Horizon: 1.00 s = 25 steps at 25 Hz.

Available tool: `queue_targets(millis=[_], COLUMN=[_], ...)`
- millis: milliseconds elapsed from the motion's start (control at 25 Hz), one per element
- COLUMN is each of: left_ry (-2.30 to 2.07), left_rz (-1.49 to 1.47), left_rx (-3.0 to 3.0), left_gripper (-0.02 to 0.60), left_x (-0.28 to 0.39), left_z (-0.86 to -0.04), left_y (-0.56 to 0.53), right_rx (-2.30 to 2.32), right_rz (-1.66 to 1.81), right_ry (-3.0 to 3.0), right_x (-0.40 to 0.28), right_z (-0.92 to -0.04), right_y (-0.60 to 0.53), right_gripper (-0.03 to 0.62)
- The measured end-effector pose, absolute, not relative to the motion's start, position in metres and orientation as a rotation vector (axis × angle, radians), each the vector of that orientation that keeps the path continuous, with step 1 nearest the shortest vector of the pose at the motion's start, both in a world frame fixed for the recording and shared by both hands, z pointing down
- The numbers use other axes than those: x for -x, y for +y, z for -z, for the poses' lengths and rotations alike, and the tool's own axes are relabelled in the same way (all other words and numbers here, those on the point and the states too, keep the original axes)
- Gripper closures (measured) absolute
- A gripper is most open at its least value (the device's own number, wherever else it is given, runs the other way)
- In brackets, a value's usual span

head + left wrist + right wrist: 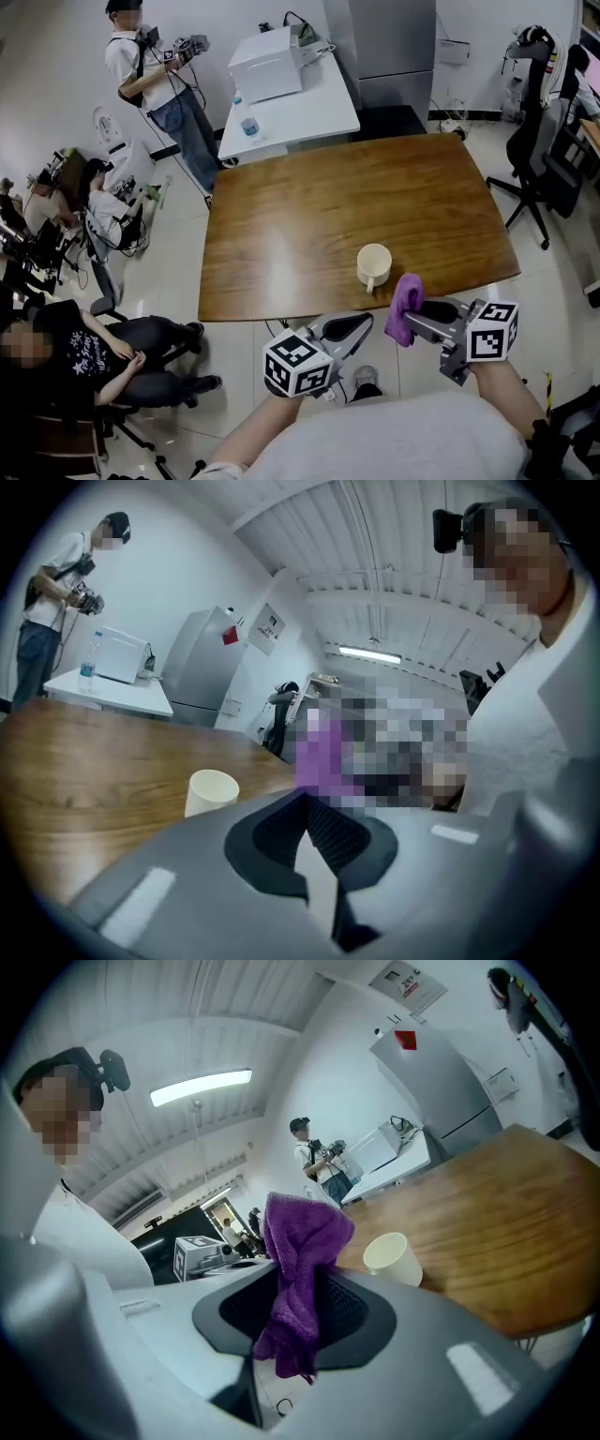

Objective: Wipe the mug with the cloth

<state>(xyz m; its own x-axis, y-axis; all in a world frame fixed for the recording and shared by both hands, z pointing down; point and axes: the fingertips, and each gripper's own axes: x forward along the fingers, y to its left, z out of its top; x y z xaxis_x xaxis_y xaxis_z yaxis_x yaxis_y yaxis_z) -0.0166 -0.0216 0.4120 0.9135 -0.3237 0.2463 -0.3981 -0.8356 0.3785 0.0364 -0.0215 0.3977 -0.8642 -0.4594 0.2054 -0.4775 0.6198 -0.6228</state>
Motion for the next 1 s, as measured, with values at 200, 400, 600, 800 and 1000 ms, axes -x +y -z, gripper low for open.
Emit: queue_targets(millis=[200, 400, 600, 800, 1000], left_ry=[-0.526, -0.555, -0.586, -0.61, -0.588], left_rz=[-0.258, -0.325, -0.418, -0.486, -0.498], left_rx=[-2.688, -2.617, -2.54, -2.491, -2.466], left_gripper=[0.576, 0.473, 0.451, 0.451, 0.451], left_x=[0.022, 0.016, 0.009, 0.0, -0.009], left_z=[-0.426, -0.467, -0.51, -0.543, -0.552], left_y=[-0.066, -0.095, -0.111, -0.124, -0.123], right_rx=[-0.839, -0.849, -0.865, -0.882, -0.869], right_rz=[-1.128, -1.225, -1.326, -1.378, -1.428], right_ry=[-2.756, -2.718, -2.689, -2.675, -2.664], right_x=[-0.034, -0.046, -0.054, -0.06, -0.065], right_z=[-0.411, -0.433, -0.447, -0.46, -0.468], right_y=[-0.057, -0.078, -0.096, -0.11, -0.115], right_gripper=[0.474, 0.474, 0.474, 0.474, 0.474])
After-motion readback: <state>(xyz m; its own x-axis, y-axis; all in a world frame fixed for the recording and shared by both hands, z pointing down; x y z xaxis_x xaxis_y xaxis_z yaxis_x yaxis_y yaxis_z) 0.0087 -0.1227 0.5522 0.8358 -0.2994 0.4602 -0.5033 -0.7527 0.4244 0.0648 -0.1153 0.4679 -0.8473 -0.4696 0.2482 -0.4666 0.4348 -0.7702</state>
